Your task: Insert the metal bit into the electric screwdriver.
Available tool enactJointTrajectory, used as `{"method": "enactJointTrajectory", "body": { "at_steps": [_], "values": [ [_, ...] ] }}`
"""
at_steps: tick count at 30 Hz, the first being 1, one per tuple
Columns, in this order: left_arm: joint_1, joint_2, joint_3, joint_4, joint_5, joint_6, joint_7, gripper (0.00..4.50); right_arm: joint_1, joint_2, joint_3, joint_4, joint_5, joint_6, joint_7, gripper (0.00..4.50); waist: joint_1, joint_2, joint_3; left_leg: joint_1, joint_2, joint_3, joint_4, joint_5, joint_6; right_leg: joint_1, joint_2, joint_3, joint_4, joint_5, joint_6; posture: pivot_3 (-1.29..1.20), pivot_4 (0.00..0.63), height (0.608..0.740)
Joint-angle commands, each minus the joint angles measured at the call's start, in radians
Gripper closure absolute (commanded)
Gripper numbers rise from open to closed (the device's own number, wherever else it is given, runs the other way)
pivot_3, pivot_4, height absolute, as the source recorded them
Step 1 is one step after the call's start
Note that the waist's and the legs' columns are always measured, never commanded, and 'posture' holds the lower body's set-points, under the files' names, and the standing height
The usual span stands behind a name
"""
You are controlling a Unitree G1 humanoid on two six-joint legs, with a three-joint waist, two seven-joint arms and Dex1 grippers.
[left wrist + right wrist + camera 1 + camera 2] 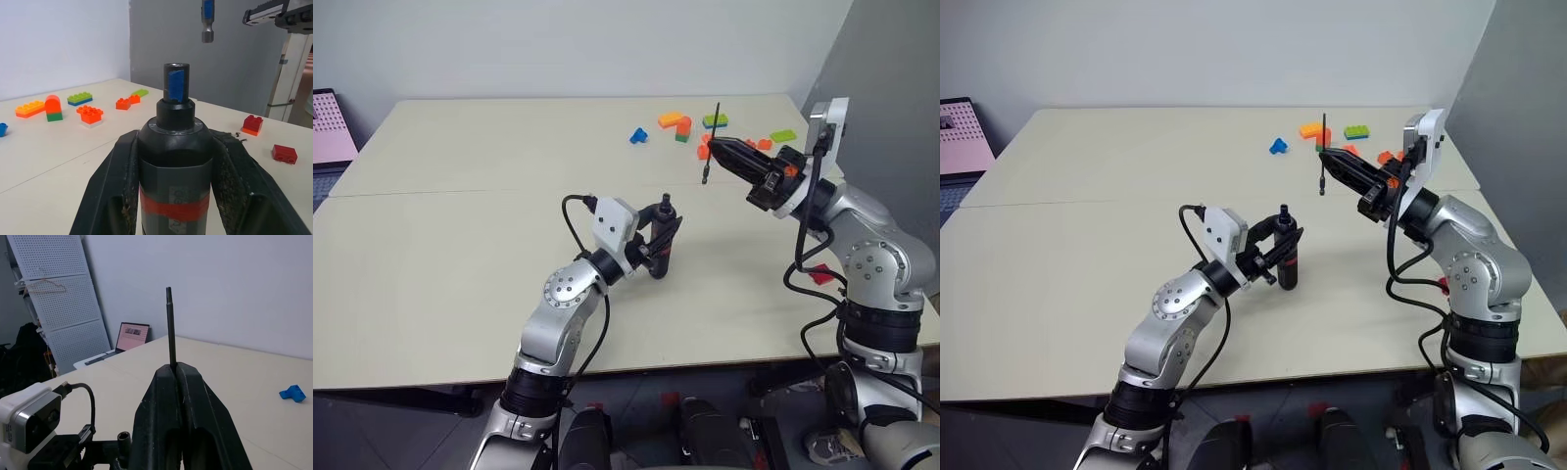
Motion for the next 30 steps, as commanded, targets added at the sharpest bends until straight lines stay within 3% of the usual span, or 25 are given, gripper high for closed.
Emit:
{"method": "enactJointTrajectory", "body": {
  "at_steps": [1, 11, 30],
  "values": [
    [-0.002, -0.005, -0.008, -0.012, 0.004, -0.012, -0.004, 2.85, -0.029, 0.024, 0.038, -0.066, -0.006, -0.061, -0.031, 4.50, 0.000, 0.000, 0.000, 0.000, 0.000, 0.000, 0.000, 0.000, 0.000, 0.000, 0.000, 0.000, 0.000, 0.000, 0.000, 0.00, 0.150, 0.740],
    [-0.005, -0.002, -0.011, -0.010, 0.009, -0.016, -0.005, 2.85, -0.011, 0.042, 0.122, -0.105, -0.015, -0.115, -0.040, 4.50, 0.002, 0.000, 0.000, -0.004, 0.000, -0.001, 0.000, 0.000, 0.000, 0.000, 0.000, -0.001, -0.008, 0.002, 0.003, 0.00, 0.150, 0.740],
    [-0.006, 0.010, -0.008, -0.013, 0.007, -0.012, -0.016, 2.85, 0.029, 0.027, 0.156, -0.105, -0.020, -0.134, -0.034, 4.50, 0.002, 0.000, 0.000, -0.005, 0.000, -0.002, 0.000, 0.000, 0.001, 0.000, 0.000, -0.002, -0.008, 0.002, 0.003, 0.00, 0.150, 0.740]
  ]
}}
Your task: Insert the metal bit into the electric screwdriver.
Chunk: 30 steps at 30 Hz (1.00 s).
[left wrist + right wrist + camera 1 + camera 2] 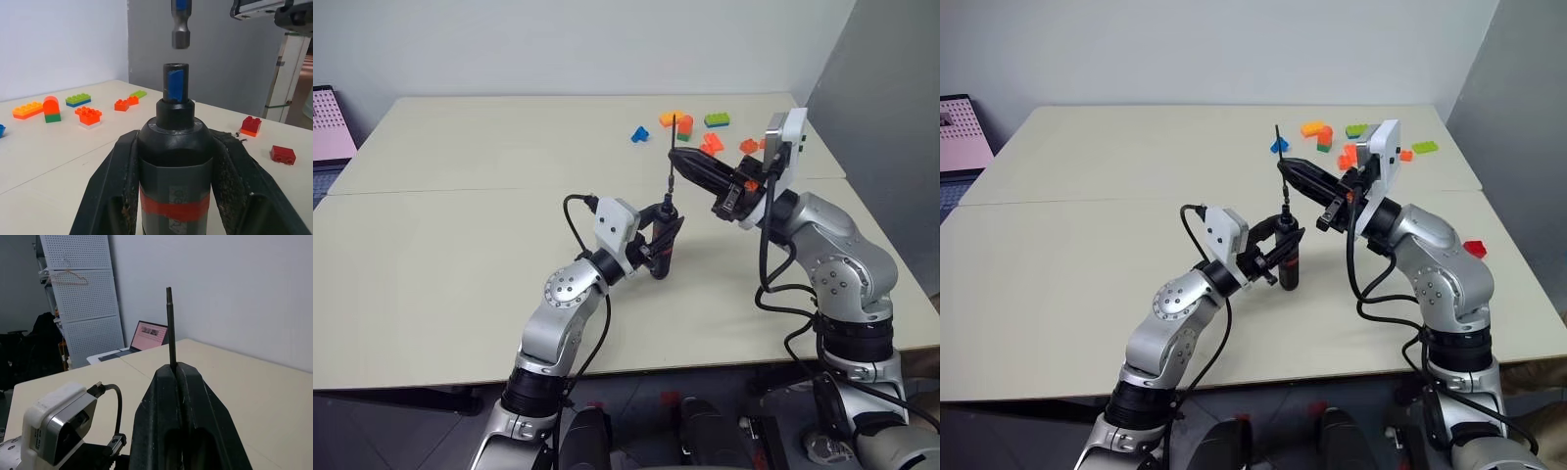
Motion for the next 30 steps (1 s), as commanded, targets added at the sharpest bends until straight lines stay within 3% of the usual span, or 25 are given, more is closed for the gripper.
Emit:
{"method": "enactJointTrajectory", "body": {
  "at_steps": [1, 30],
  "values": [
    [-0.005, 0.004, -0.005, -0.015, 0.006, -0.002, -0.005, 2.85, -0.005, -0.005, -0.002, -0.035, 0.005, -0.024, 0.003, 4.50, 0.000, 0.000, 0.000, 0.000, 0.000, 0.000, 0.000, 0.000, 0.000, 0.000, 0.000, 0.000, 0.000, 0.000, 0.000, 0.00, 0.150, 0.740],
    [-0.003, 0.003, -0.005, -0.015, 0.006, -0.003, -0.005, 2.85, 0.049, -0.019, 0.027, -0.019, -0.008, -0.043, 0.006, 4.50, 0.000, 0.000, 0.000, 0.000, 0.000, 0.000, 0.000, 0.000, 0.000, 0.000, 0.000, 0.000, 0.000, 0.000, 0.000, 0.00, 0.150, 0.740]
  ]
}}
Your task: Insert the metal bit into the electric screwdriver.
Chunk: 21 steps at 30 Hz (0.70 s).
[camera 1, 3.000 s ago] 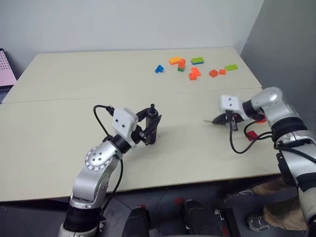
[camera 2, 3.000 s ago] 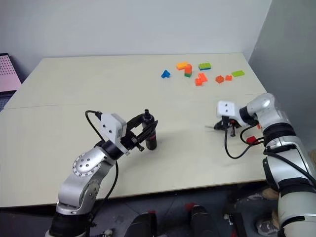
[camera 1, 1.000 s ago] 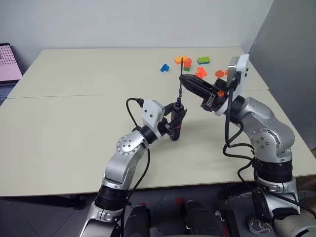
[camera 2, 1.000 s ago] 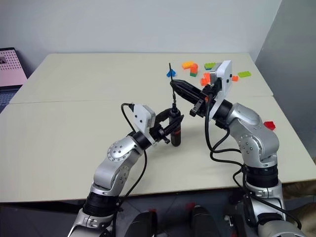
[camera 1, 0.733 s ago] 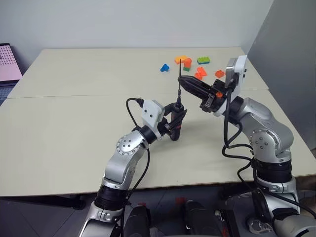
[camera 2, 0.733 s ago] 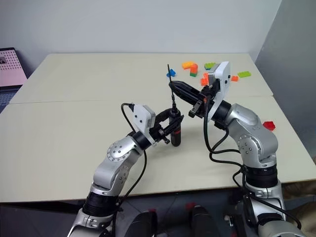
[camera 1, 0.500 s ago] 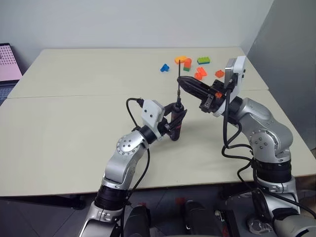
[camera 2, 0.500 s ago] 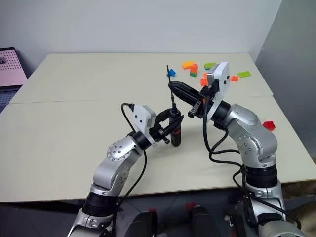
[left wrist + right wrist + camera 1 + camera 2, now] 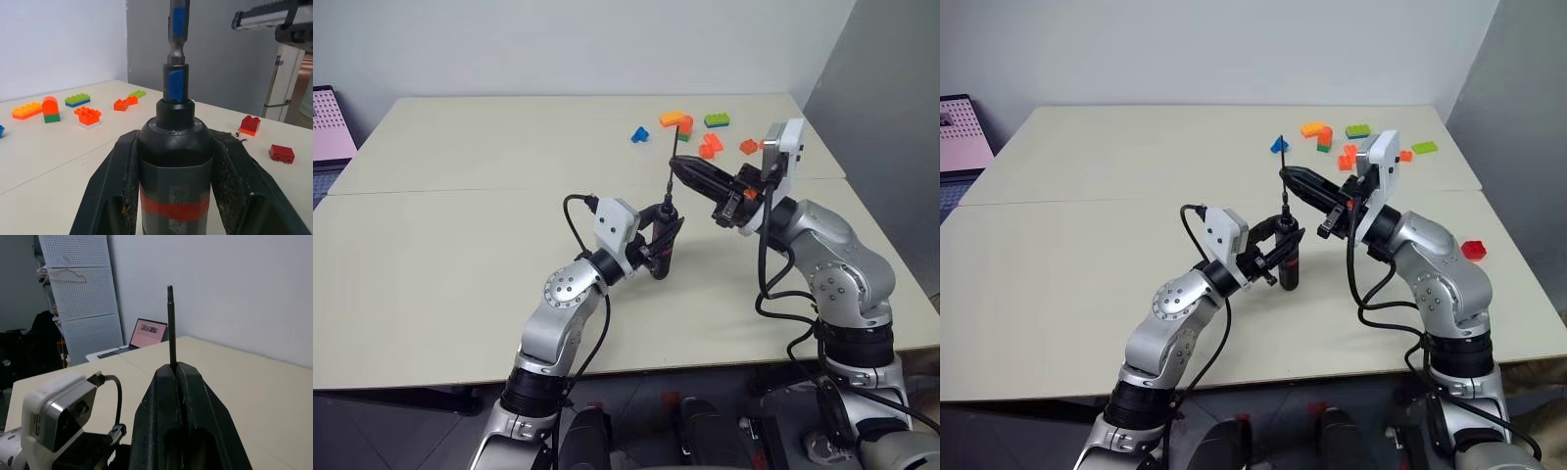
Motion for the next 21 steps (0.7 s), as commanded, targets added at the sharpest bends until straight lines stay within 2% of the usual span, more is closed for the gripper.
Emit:
{"method": "enactJointTrajectory", "body": {
  "at_steps": [1, 21],
  "values": [
    [-0.003, 0.000, -0.005, -0.014, 0.007, -0.005, -0.001, 2.85, 0.009, -0.012, 0.016, -0.014, -0.014, -0.005, 0.008, 4.50, 0.000, 0.000, 0.000, 0.000, 0.000, 0.000, 0.000, 0.000, 0.000, 0.000, 0.000, 0.000, 0.000, 0.000, 0.000, 0.00, 0.150, 0.740],
    [0.000, -0.008, -0.014, -0.016, 0.016, -0.007, -0.007, 2.85, 0.012, -0.097, 0.084, -0.047, -0.019, 0.124, 0.012, 4.50, 0.002, 0.000, 0.000, 0.000, 0.000, 0.000, 0.000, 0.000, 0.000, 0.000, 0.000, 0.000, 0.000, 0.000, -0.001, 0.00, 0.150, 0.740]
  ]
}}
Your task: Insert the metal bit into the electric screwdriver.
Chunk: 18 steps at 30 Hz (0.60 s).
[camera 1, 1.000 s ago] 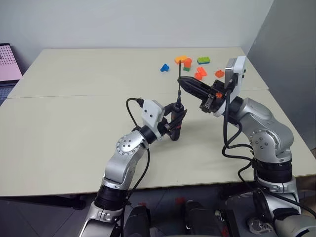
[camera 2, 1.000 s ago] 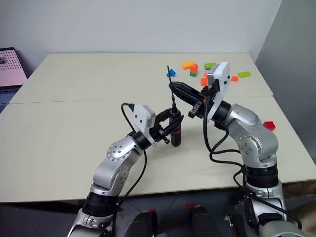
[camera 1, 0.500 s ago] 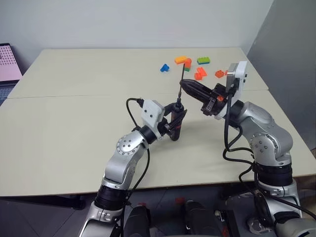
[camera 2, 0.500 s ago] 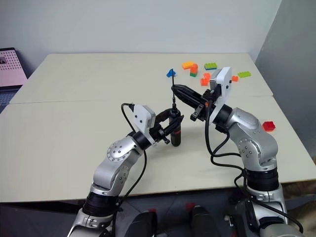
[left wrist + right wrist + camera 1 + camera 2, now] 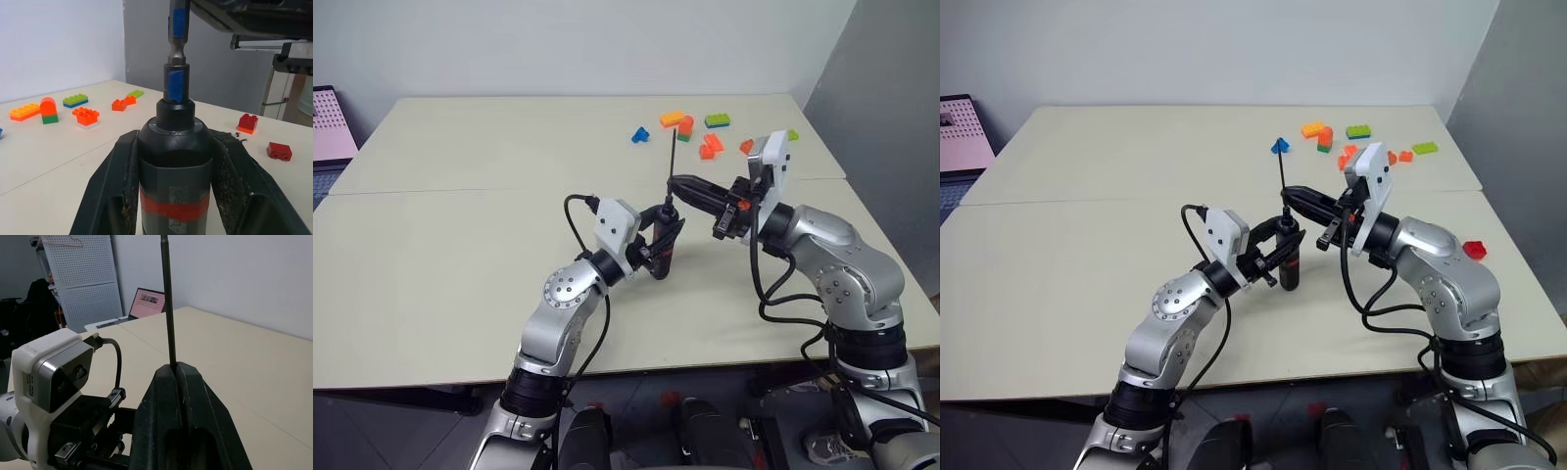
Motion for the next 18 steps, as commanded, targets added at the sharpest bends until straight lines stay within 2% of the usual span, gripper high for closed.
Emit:
{"method": "enactJointTrajectory", "body": {
  "at_steps": [1, 6, 8, 9, 17, 18],
  "values": [
    [-0.002, -0.003, -0.013, -0.015, 0.008, -0.004, 0.001, 2.85, 0.008, -0.010, 0.021, -0.025, 0.010, 0.039, 0.013, 4.50, 0.000, 0.000, 0.000, 0.000, 0.000, 0.000, 0.000, 0.000, 0.000, 0.000, 0.000, 0.000, 0.000, 0.000, 0.000, 0.00, 0.150, 0.740],
    [-0.002, -0.005, -0.013, -0.014, 0.009, -0.003, 0.002, 2.85, 0.001, 0.000, -0.016, -0.030, 0.042, 0.049, 0.002, 4.50, 0.000, 0.000, 0.000, 0.000, 0.000, 0.000, 0.000, 0.000, 0.000, 0.000, 0.000, 0.000, 0.000, 0.000, 0.000, 0.00, 0.150, 0.740],
    [0.000, -0.005, -0.014, -0.016, 0.009, -0.003, 0.002, 2.85, 0.000, -0.001, -0.029, -0.034, 0.059, 0.059, 0.006, 4.10, 0.000, 0.000, 0.000, 0.000, 0.000, 0.000, 0.000, 0.000, 0.000, 0.000, 0.000, 0.000, 0.000, 0.000, 0.000, 0.00, 0.150, 0.740],
    [0.000, -0.006, -0.014, -0.016, 0.009, -0.003, 0.002, 2.85, -0.002, -0.003, -0.035, -0.036, 0.067, 0.065, 0.009, 4.04, 0.000, 0.000, 0.000, 0.000, 0.000, 0.000, 0.000, 0.000, 0.000, 0.000, 0.000, 0.000, 0.000, 0.000, 0.000, 0.00, 0.150, 0.740],
    [-0.001, -0.008, -0.014, -0.014, 0.008, -0.003, 0.003, 2.85, -0.019, -0.024, -0.079, -0.042, 0.101, 0.088, 0.012, 2.14, 0.001, 0.000, 0.000, -0.001, 0.000, 0.000, 0.000, 0.000, 0.000, 0.000, 0.000, 0.000, -0.002, 0.000, 0.000, 0.00, 0.150, 0.740],
    [-0.001, -0.008, -0.014, -0.013, 0.008, -0.003, 0.003, 2.85, -0.019, -0.027, -0.081, -0.042, 0.104, 0.089, 0.012, 1.79, 0.001, 0.000, 0.000, -0.001, 0.000, 0.000, 0.000, 0.000, 0.000, 0.000, 0.000, 0.000, -0.002, 0.000, 0.000, 0.00, 0.150, 0.740]
  ]
}}
